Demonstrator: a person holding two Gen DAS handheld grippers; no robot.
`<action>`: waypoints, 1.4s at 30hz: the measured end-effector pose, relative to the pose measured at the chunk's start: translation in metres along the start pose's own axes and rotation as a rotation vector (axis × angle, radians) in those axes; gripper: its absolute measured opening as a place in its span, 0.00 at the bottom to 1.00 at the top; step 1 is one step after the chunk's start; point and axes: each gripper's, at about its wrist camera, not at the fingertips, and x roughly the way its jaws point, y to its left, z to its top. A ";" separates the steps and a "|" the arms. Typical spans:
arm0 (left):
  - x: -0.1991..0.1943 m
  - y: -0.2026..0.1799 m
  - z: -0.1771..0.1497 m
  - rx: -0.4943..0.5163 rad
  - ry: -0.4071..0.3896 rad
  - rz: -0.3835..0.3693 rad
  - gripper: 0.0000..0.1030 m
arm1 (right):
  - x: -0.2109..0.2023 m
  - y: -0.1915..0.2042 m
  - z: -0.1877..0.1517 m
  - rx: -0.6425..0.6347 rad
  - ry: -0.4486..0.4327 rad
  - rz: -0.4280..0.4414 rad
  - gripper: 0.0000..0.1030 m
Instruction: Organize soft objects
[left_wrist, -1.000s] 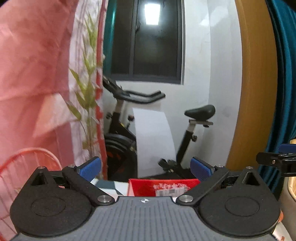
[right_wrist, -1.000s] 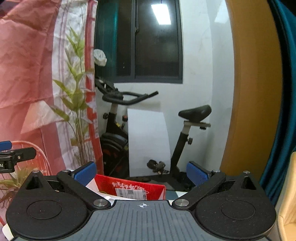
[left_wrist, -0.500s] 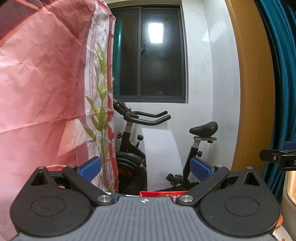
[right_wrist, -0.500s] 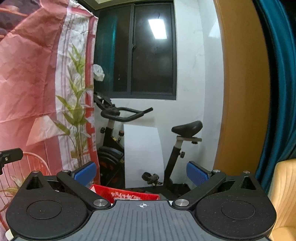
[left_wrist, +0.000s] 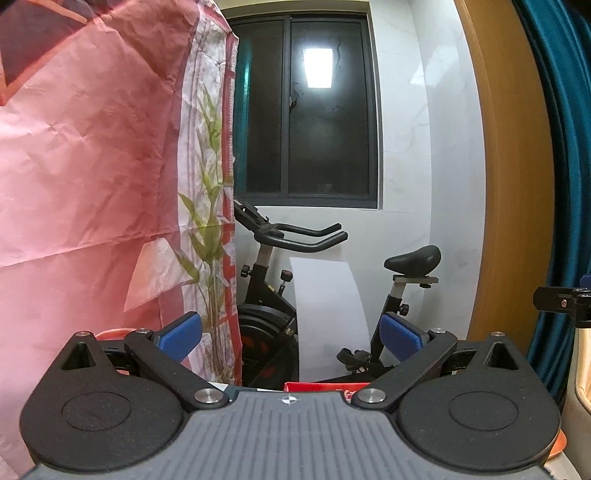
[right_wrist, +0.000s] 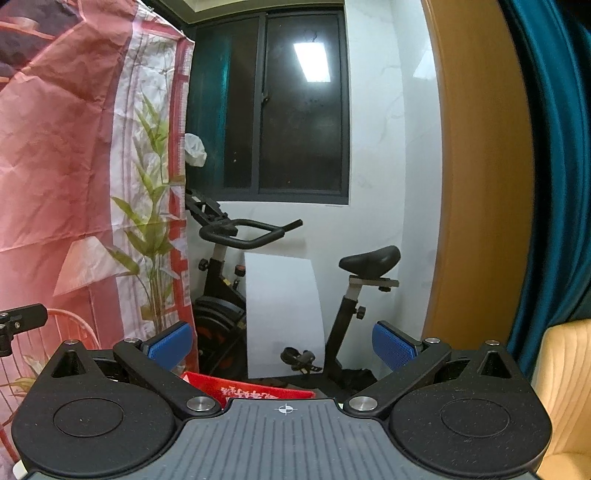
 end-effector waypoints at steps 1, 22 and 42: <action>0.000 0.000 0.000 -0.001 0.001 0.001 1.00 | 0.000 0.000 0.000 0.001 0.001 0.001 1.00; -0.003 0.010 -0.002 -0.027 -0.010 -0.001 1.00 | -0.001 -0.002 0.003 0.007 -0.007 -0.001 1.00; -0.006 0.011 -0.003 -0.022 -0.019 -0.003 1.00 | 0.001 0.000 0.000 0.007 0.004 0.003 1.00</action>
